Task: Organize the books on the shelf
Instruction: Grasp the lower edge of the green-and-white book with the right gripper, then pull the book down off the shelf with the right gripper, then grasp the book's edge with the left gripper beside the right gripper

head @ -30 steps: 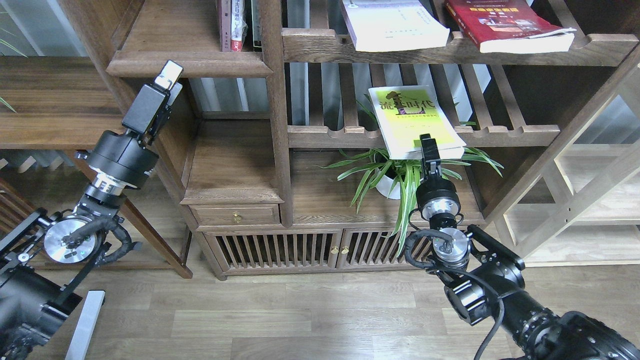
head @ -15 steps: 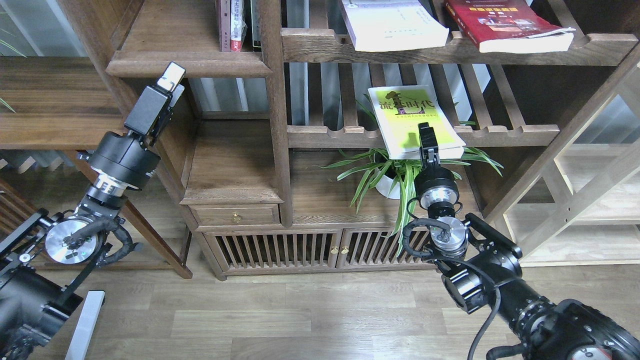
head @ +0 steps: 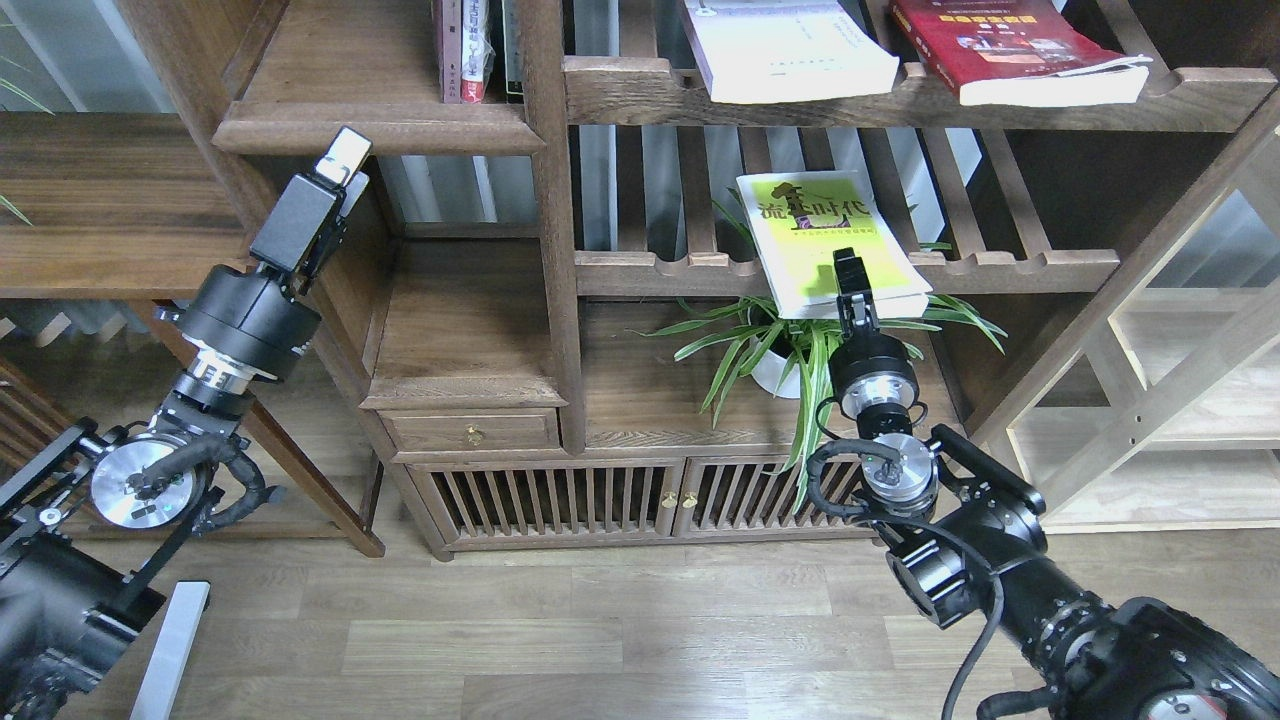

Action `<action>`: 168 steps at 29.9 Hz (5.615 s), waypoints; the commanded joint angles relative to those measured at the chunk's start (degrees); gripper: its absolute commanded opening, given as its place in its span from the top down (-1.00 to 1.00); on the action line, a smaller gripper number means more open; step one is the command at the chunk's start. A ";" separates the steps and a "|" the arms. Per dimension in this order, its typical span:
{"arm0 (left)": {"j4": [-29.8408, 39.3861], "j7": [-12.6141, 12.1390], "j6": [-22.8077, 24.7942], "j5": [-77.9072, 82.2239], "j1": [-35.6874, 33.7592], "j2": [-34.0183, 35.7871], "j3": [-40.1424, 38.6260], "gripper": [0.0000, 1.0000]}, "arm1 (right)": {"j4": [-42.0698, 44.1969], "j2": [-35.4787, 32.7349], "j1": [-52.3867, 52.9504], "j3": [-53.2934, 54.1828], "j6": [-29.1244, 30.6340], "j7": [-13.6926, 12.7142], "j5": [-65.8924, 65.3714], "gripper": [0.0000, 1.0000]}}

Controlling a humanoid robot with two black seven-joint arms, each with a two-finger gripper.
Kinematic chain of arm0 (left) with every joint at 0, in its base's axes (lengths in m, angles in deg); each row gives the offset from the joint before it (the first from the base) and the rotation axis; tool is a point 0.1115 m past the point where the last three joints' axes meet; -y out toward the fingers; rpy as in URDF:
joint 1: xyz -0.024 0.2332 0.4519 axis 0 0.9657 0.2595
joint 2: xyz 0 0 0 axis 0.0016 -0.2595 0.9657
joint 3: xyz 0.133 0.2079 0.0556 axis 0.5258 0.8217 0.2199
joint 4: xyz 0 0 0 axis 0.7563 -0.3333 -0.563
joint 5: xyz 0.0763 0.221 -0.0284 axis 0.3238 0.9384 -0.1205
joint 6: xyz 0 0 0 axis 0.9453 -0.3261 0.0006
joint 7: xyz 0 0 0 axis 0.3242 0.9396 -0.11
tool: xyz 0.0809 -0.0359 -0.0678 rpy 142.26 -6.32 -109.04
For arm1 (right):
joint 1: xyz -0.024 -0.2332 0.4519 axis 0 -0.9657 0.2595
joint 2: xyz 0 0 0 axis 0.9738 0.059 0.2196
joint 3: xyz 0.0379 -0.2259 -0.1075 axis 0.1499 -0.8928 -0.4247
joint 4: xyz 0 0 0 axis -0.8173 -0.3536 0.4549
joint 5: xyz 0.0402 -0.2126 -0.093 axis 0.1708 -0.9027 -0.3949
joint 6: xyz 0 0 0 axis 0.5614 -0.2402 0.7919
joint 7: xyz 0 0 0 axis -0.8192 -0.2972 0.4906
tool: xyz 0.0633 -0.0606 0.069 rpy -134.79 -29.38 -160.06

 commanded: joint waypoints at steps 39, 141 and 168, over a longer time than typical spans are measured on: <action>-1.93 -0.17 0.00 0.00 2.73 0.18 9.22 -0.98 | -21.17 -1.98 -16.05 -1.50 20.25 -0.16 -4.73 0.93; -11.78 -15.56 0.00 -26.02 -0.26 -9.84 20.65 0.48 | -32.17 2.50 -27.04 -11.17 20.25 -4.73 -20.64 0.91; -11.34 -14.94 0.00 -17.49 0.00 -6.15 18.45 0.97 | -30.50 2.50 -26.34 -9.94 20.25 -7.36 -23.54 -0.89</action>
